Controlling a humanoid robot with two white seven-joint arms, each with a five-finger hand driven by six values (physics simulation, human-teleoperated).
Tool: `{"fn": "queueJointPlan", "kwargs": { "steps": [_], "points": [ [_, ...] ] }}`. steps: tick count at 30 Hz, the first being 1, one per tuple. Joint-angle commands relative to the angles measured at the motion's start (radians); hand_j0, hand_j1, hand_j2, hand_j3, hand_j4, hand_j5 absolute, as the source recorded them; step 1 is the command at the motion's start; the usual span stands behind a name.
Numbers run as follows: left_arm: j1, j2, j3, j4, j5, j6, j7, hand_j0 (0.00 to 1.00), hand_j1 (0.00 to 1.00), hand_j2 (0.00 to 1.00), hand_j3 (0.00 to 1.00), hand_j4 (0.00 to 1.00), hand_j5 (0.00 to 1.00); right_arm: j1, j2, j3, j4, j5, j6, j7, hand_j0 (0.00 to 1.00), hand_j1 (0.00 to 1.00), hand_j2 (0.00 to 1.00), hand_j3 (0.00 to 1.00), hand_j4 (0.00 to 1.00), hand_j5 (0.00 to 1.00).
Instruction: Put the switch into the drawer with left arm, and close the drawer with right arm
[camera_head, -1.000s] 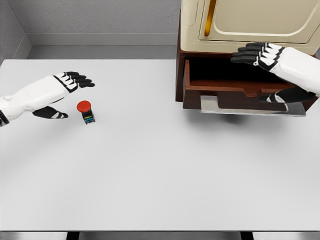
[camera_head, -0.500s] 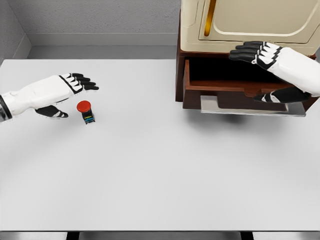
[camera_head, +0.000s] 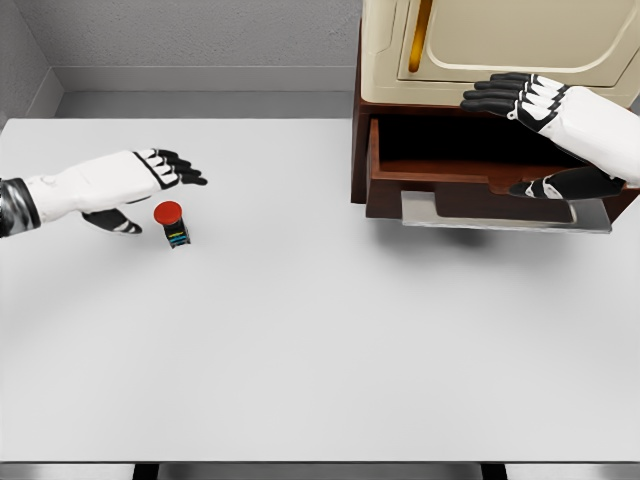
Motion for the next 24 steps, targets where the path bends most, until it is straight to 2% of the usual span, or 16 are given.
{"fn": "queueJointPlan", "kwargs": {
  "steps": [1, 3, 10, 13, 15, 17, 24],
  "points": [
    [0.0, -0.013, -0.014, 0.014, -0.006, 0.001, 0.0, 1.0, 1.0, 1.0, 1.0, 1.0, 1.0, 0.0, -0.001, -0.001, 0.0, -0.006, -0.001, -0.002, 1.0, 1.0, 1.0, 1.0, 1.0, 1.0],
    [-0.003, -0.034, -0.016, 0.043, -0.015, 0.001, 0.0, 1.0, 1.0, 1.0, 1.0, 1.0, 1.0, 0.0, -0.001, -0.001, 0.0, -0.006, -0.001, -0.002, 1.0, 1.0, 1.0, 1.0, 1.0, 1.0],
    [-0.008, -0.054, -0.016, 0.049, -0.023, 0.001, -0.01, 1.0, 1.0, 1.0, 1.0, 1.0, 1.0, 0.011, -0.001, -0.024, 0.0, -0.006, -0.001, 0.0, 1.0, 1.0, 1.0, 1.0, 1.0, 1.0],
    [-0.014, -0.054, -0.016, 0.049, -0.025, 0.001, -0.036, 0.89, 0.89, 0.89, 0.89, 0.89, 0.89, 0.014, -0.001, -0.028, 0.0, -0.006, -0.001, 0.0, 1.0, 1.0, 1.0, 1.0, 1.0, 1.0],
    [-0.014, -0.054, -0.016, 0.049, -0.038, 0.001, -0.036, 0.78, 0.78, 0.78, 0.78, 0.78, 0.78, 0.014, -0.001, -0.028, 0.0, -0.006, -0.001, 0.0, 1.0, 1.0, 1.0, 1.0, 1.0, 1.0],
    [-0.014, -0.053, -0.016, 0.049, -0.046, 0.001, -0.036, 0.74, 0.74, 0.74, 0.74, 0.74, 0.74, 0.015, -0.003, -0.028, 0.0, -0.006, -0.001, 0.0, 1.0, 1.0, 1.0, 1.0, 1.0, 1.0],
    [-0.014, -0.053, -0.024, 0.047, -0.051, 0.001, -0.037, 0.74, 0.74, 0.74, 0.74, 0.74, 0.74, 0.018, -0.012, -0.029, 0.0, -0.009, -0.001, -0.003, 1.0, 1.0, 1.0, 1.0, 1.0, 1.0]
  ]
}}
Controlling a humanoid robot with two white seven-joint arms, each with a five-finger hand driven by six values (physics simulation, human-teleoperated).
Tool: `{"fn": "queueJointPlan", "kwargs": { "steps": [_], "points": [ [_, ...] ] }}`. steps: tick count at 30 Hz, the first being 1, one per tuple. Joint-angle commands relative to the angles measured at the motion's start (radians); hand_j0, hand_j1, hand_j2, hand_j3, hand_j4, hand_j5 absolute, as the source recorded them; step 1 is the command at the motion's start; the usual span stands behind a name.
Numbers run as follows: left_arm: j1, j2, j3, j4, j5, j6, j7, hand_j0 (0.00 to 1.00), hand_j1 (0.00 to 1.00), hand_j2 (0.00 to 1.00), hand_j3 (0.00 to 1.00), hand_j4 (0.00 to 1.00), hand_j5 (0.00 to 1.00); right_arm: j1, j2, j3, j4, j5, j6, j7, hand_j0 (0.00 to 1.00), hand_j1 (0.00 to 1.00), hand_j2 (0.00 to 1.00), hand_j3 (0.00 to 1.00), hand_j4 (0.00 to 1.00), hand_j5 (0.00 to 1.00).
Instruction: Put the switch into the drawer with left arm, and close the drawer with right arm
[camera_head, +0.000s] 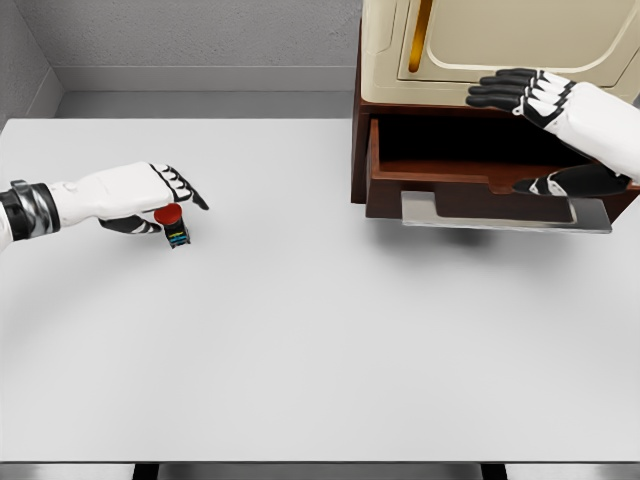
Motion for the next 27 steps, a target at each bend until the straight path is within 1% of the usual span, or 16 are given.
{"fn": "queueJointPlan", "kwargs": {
  "steps": [1, 9, 10, 12, 17, 18, 24, 27],
  "points": [
    [0.0, 0.002, -0.001, -0.001, 0.005, 0.001, 0.001, 0.74, 0.74, 0.74, 0.74, 0.74, 0.74, 0.0, -0.005, -0.005, 0.0, -0.008, -0.001, -0.002, 1.0, 1.0, 1.0, 1.0, 1.0, 1.0],
    [0.005, 0.015, -0.003, -0.001, 0.005, 0.001, 0.001, 0.73, 0.73, 0.73, 0.73, 0.73, 0.73, 0.015, -0.022, -0.008, 0.001, -0.015, -0.001, -0.002, 1.0, 1.0, 1.0, 1.0, 1.0, 1.0],
    [0.005, 0.016, -0.012, -0.001, 0.005, 0.001, 0.001, 0.73, 0.73, 0.73, 0.73, 0.73, 0.73, 0.015, -0.022, -0.008, 0.001, -0.014, -0.001, -0.002, 1.0, 1.0, 1.0, 1.0, 1.0, 1.0],
    [0.005, 0.016, -0.015, 0.001, 0.005, 0.001, 0.001, 0.65, 0.65, 0.65, 0.65, 0.65, 0.65, 0.015, -0.022, -0.009, 0.001, -0.015, -0.001, -0.002, 1.0, 1.0, 1.0, 1.0, 1.0, 1.0],
    [0.005, 0.018, -0.015, 0.001, 0.003, 0.001, -0.001, 0.55, 0.55, 0.55, 0.55, 0.55, 0.55, 0.017, -0.022, -0.008, 0.001, -0.015, -0.001, -0.002, 1.0, 1.0, 1.0, 1.0, 1.0, 1.0],
    [0.005, 0.018, -0.015, 0.001, 0.005, 0.001, -0.013, 0.52, 0.52, 0.52, 0.52, 0.52, 0.52, 0.017, -0.022, -0.008, 0.001, -0.015, -0.001, -0.002, 1.0, 1.0, 1.0, 1.0, 1.0, 1.0],
    [0.005, 0.018, -0.014, 0.001, 0.006, 0.001, -0.013, 0.47, 0.47, 0.47, 0.47, 0.47, 0.47, 0.017, -0.022, -0.008, 0.001, -0.015, -0.001, -0.002, 1.0, 1.0, 1.0, 1.0, 1.0, 1.0],
    [0.002, 0.018, -0.014, 0.001, 0.006, 0.001, -0.013, 0.47, 0.47, 0.47, 0.47, 0.47, 0.47, 0.017, -0.022, -0.009, 0.001, -0.015, -0.001, -0.004, 1.0, 1.0, 1.0, 1.0, 1.0, 1.0]
  ]
}}
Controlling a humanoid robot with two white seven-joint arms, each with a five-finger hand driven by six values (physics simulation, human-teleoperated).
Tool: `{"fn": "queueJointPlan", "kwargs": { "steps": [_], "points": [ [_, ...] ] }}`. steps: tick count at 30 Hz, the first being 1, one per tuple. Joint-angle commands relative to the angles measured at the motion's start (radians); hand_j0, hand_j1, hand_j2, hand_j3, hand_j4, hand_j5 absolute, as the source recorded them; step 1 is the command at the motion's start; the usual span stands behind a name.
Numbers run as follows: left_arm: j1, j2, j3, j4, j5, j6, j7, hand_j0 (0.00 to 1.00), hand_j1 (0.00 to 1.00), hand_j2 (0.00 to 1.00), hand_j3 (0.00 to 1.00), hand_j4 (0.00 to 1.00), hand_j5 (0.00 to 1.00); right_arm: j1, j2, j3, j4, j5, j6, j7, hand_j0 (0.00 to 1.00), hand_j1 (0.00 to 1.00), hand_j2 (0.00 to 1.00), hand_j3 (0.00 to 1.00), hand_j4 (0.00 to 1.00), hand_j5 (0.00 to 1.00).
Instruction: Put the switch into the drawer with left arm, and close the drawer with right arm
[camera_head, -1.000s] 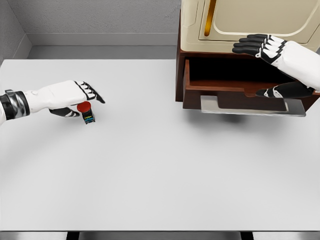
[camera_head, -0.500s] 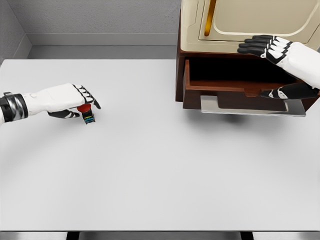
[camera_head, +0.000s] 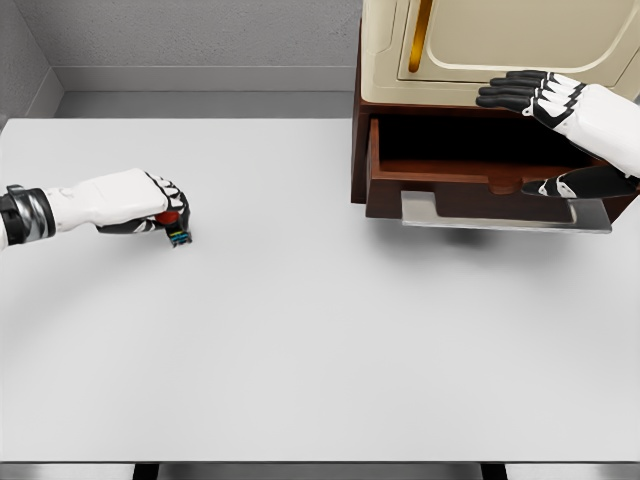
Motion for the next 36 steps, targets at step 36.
{"fn": "queueJointPlan", "kwargs": {
  "steps": [36],
  "points": [
    [-0.124, -0.045, 0.013, -0.091, 0.042, 0.001, 0.001, 0.48, 0.48, 0.48, 0.48, 0.48, 0.48, 0.0, 0.0, -0.002, 0.0, -0.006, -0.001, -0.002, 1.0, 1.0, 1.0, 1.0, 1.0, 1.0]
  ]
}}
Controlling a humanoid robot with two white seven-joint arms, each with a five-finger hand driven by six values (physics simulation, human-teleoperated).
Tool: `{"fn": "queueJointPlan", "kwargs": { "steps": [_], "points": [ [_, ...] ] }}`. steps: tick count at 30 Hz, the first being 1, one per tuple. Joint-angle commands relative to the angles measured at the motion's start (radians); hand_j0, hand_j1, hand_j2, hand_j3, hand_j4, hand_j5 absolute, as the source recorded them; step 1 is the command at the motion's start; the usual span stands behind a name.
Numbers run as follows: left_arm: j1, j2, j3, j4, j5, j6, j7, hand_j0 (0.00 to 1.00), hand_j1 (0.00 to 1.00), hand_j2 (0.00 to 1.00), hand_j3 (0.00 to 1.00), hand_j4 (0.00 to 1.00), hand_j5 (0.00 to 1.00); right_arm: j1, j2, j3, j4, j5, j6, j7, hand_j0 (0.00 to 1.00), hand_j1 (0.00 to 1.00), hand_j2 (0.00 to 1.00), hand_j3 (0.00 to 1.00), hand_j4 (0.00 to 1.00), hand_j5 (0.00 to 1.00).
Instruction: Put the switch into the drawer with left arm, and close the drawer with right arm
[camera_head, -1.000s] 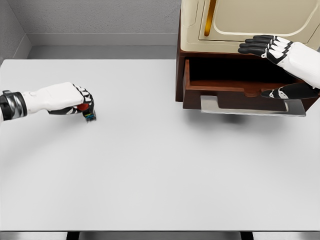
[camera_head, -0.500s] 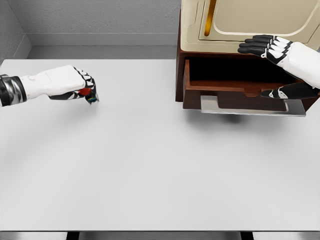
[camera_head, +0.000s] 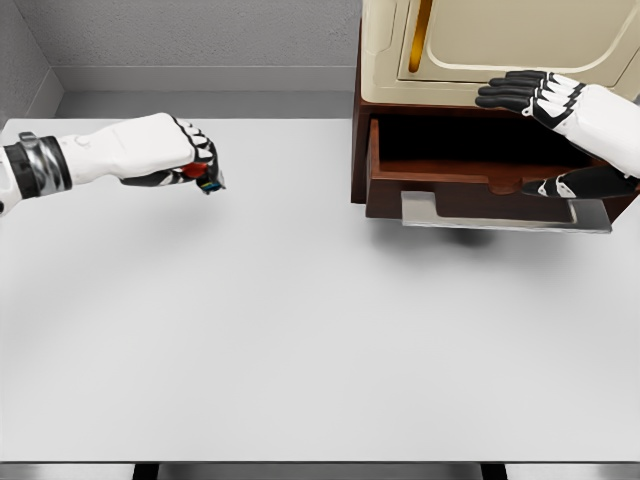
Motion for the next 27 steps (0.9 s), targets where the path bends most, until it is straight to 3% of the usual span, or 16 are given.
{"fn": "queueJointPlan", "kwargs": {
  "steps": [1, 27],
  "points": [
    [0.0, -0.001, 0.005, -0.017, 0.016, 0.001, 0.001, 0.48, 0.48, 0.48, 0.48, 0.48, 0.48, 0.0, -0.001, -0.001, -0.001, -0.006, -0.001, -0.001, 1.0, 1.0, 1.0, 1.0, 1.0, 1.0],
    [-0.114, -0.094, 0.008, -0.034, 0.045, 0.001, 0.001, 0.48, 0.48, 0.48, 0.48, 0.48, 0.48, 0.0, -0.001, -0.001, 0.001, -0.008, -0.001, -0.001, 1.0, 1.0, 1.0, 1.0, 1.0, 1.0]
  ]
}}
